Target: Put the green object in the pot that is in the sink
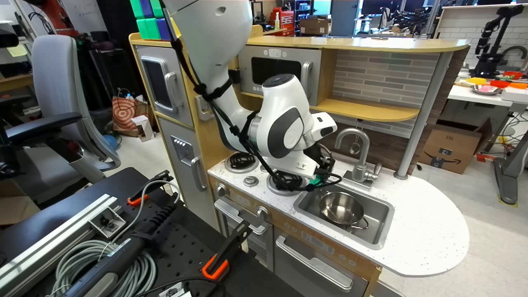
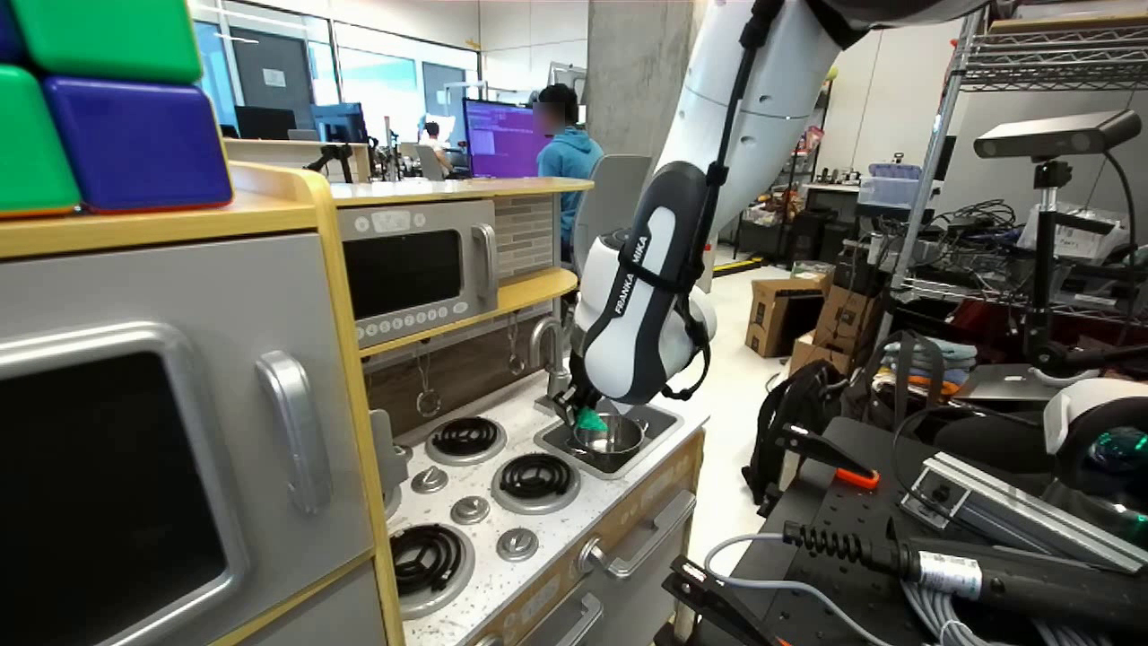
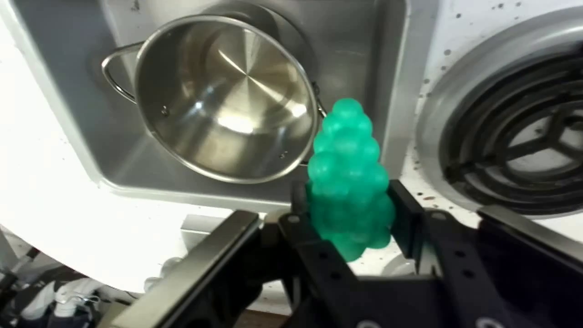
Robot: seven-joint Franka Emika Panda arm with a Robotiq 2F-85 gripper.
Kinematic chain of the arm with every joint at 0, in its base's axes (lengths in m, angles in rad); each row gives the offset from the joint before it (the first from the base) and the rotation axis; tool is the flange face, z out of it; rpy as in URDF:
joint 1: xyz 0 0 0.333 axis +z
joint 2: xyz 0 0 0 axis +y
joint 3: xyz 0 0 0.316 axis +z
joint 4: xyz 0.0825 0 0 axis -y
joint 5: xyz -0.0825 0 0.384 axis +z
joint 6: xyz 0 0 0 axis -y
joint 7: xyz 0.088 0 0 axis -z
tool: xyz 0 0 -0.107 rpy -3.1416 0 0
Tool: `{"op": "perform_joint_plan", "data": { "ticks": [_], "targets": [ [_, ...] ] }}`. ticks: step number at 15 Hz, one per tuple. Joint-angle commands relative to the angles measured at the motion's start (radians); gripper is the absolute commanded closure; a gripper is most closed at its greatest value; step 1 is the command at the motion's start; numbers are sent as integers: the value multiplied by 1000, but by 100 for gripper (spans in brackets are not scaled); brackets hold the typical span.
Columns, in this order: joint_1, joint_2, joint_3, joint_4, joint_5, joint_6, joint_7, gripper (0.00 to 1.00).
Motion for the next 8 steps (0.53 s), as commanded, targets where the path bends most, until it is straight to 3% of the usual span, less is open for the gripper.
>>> {"op": "perform_joint_plan", "data": {
  "ticks": [1,4,8],
  "targets": [
    [-99,26,47,74,72,-62,46,80],
    [-147,65,45,152,122,-142,95,80],
    [-159,125,33,264,142,-244,143,80]
  ]
}}
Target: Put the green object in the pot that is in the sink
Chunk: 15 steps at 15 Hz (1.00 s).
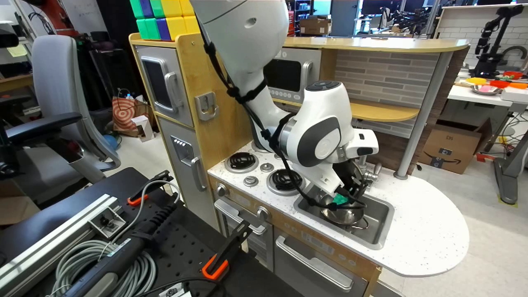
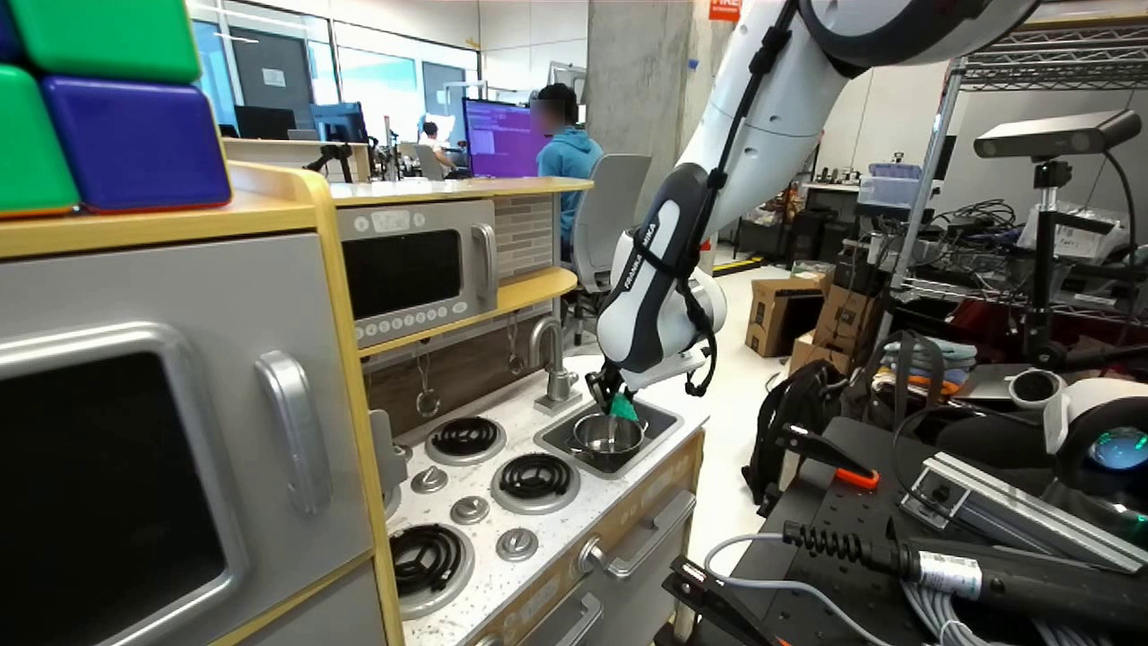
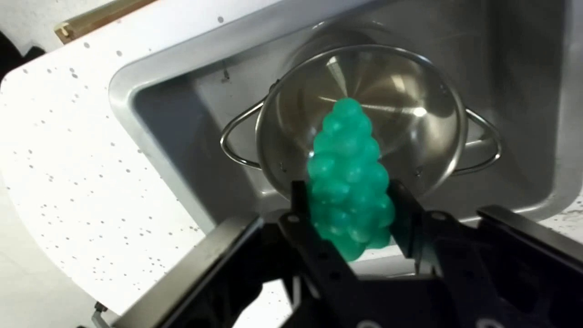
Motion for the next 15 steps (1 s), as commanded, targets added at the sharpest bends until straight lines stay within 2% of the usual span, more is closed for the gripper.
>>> {"op": "perform_joint_plan", "data": {
  "ticks": [1,8,15],
  "targets": [
    [-18,79,19,146,27,-98,30,80],
    [-42,168,60,336,29,-292,47,80],
    [-56,240,55,456,35,-414,80,80]
  ]
}}
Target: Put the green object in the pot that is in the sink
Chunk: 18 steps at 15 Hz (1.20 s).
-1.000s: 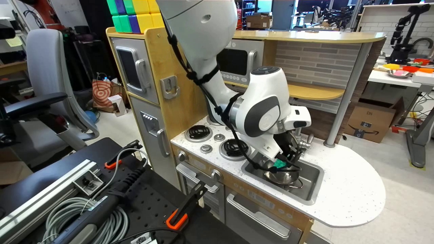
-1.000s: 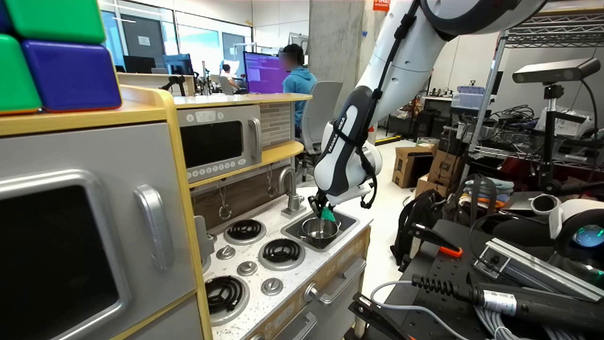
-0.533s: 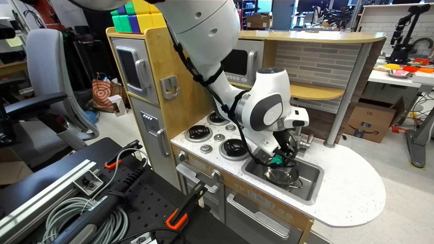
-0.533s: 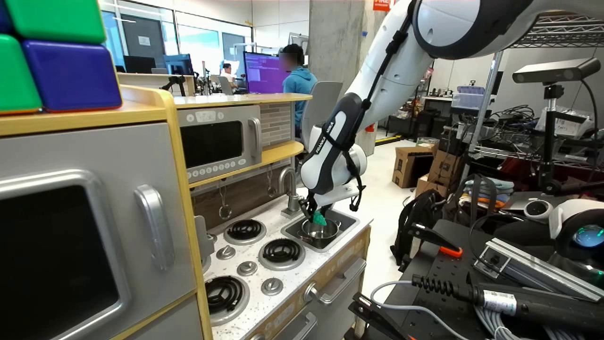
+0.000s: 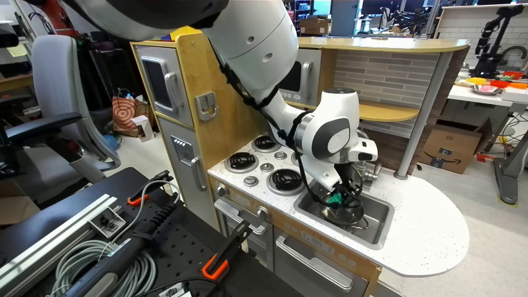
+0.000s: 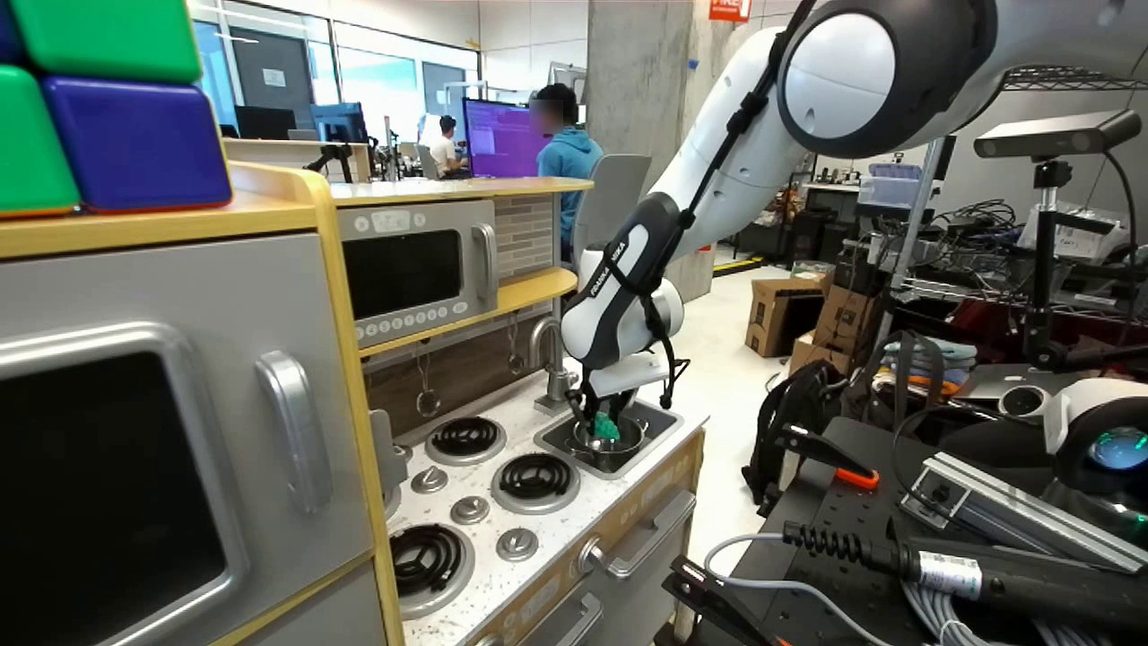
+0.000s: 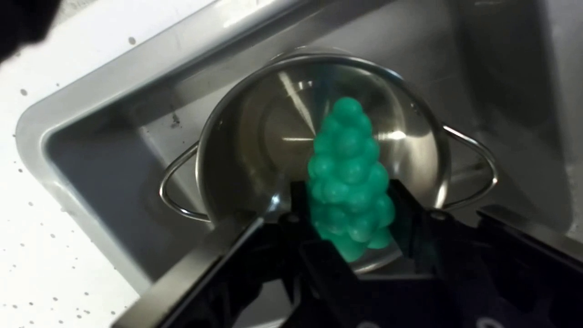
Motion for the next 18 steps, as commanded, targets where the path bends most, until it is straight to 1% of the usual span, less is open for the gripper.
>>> {"op": "perform_joint_plan", "data": {
  "ticks": [1,4,5,7,9,10,11,13,14,18],
  "targets": [
    [-29,65,17,118,21,-70,8,80],
    [-35,85,20,154,21,-106,12,80],
    [-36,88,23,162,21,-115,11,35],
    [-38,89,33,171,18,-131,-4,23],
    [-19,69,32,146,7,-114,-10,9],
    [-27,43,64,116,12,-109,-46,2],
    [-32,11,92,74,10,-97,-82,0],
    [-28,-72,144,-35,-4,-105,-180,0],
    [-14,-127,151,-112,-18,-89,-213,0],
    [-21,-268,203,-276,-38,-68,-351,0]
  ]
}}
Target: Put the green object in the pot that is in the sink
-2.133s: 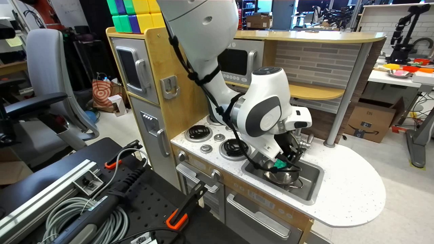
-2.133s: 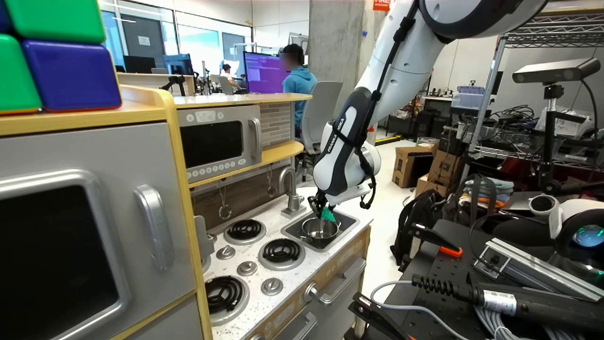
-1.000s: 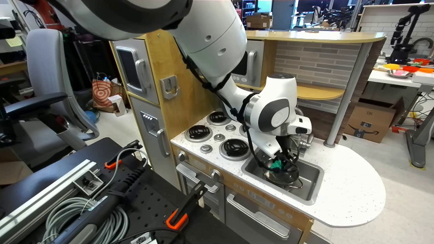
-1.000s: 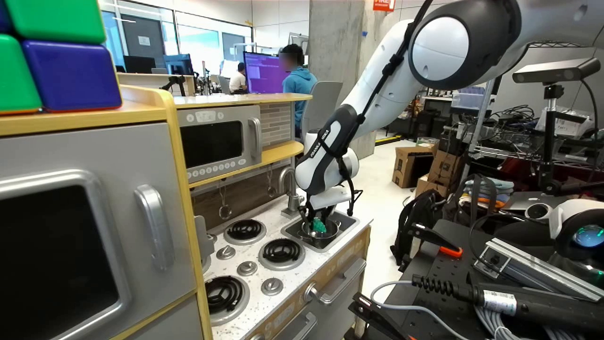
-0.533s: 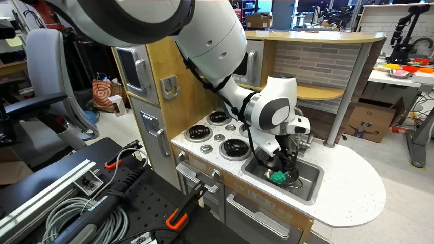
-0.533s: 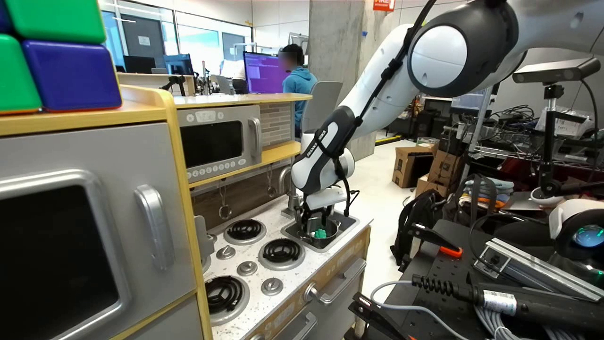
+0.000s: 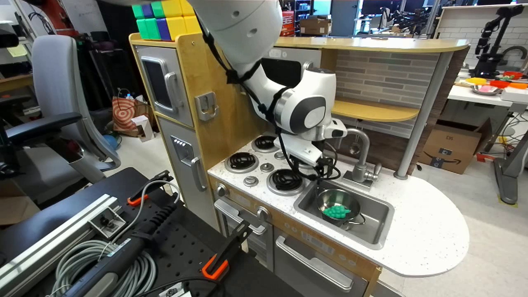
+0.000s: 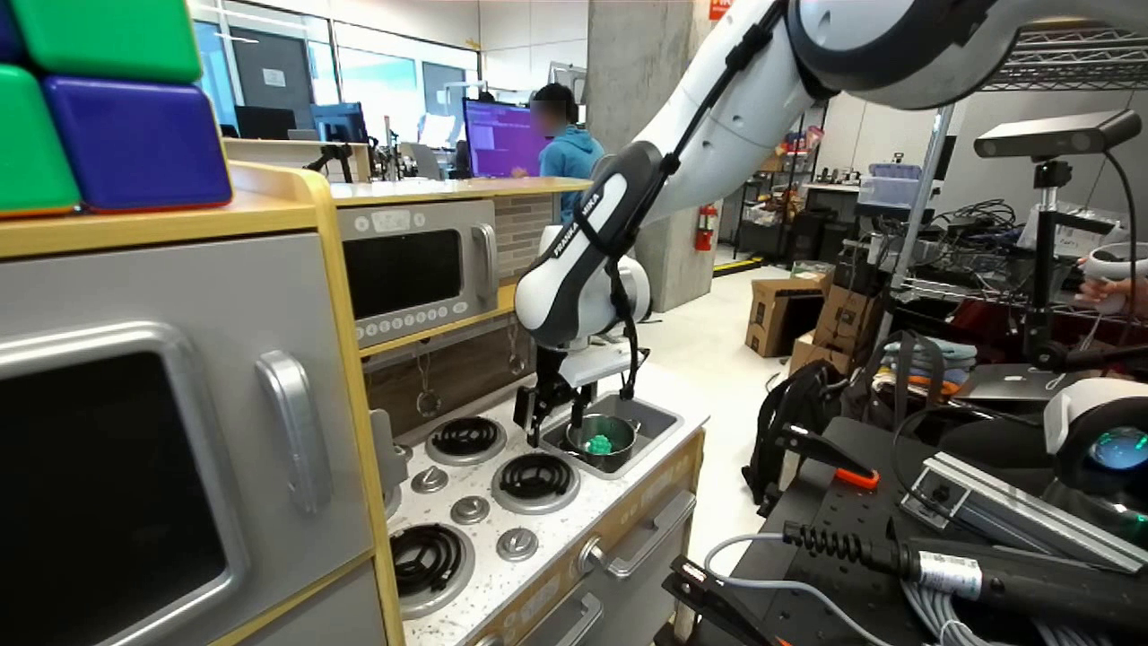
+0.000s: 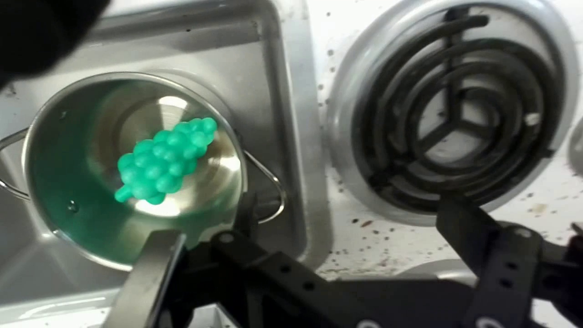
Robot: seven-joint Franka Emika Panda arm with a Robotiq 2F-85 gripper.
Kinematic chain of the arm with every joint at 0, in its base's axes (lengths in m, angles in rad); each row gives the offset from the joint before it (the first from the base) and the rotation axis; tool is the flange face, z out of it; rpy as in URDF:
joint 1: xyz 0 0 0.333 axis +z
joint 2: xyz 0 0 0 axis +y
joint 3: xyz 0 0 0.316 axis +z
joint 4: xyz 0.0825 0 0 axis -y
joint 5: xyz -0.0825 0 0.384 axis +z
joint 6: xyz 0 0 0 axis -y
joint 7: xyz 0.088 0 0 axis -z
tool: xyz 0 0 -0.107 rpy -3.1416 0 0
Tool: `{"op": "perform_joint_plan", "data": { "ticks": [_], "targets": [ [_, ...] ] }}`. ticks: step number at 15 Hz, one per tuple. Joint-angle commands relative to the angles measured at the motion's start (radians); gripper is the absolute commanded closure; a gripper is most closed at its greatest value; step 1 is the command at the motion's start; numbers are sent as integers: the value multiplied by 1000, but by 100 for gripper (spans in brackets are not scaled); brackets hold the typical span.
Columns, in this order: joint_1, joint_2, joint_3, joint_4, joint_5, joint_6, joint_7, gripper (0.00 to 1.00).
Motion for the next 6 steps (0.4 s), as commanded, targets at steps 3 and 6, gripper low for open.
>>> {"op": "perform_joint_plan", "data": {
  "ticks": [3,6],
  "targets": [
    [-49,-271,82,-327,-1,31,-200,0],
    [-20,-217,61,-246,4,-7,-171,0]
  ]
}}
